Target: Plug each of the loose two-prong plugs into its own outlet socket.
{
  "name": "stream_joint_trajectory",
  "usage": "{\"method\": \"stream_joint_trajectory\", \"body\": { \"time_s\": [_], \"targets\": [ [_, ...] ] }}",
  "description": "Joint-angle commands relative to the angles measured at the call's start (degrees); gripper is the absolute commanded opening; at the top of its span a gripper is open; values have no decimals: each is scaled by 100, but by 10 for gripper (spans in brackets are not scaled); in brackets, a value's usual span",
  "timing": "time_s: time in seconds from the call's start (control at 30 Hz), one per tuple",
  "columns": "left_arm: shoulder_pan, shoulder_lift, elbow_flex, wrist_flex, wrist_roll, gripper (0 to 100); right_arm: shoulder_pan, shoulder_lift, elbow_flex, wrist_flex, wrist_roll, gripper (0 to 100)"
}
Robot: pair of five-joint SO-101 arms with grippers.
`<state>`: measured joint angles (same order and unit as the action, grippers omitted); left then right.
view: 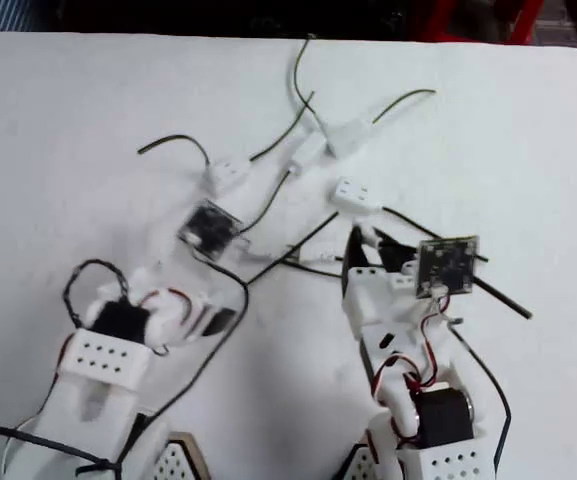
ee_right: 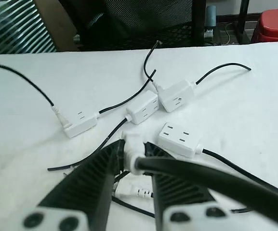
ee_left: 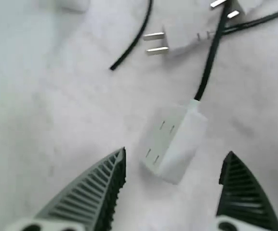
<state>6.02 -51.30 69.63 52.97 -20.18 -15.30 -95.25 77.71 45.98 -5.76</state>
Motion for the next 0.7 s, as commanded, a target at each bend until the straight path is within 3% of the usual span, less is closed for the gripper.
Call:
{"method": "stream_joint_trajectory", "body": {
  "time_s": [0.0, 0.43, 0.67],
  "targets": [
    [-277, -127, -334, 202, 70, 315, -409, 163, -88, 101, 202, 17],
    [-1235, -127, -352, 343, 62, 312, -1789, 3213, -1046, 84, 501, 17],
    [-2422, -127, -484, 343, 343, 312, -2668, 4743, -1881, 75, 369, 17]
  ]
}}
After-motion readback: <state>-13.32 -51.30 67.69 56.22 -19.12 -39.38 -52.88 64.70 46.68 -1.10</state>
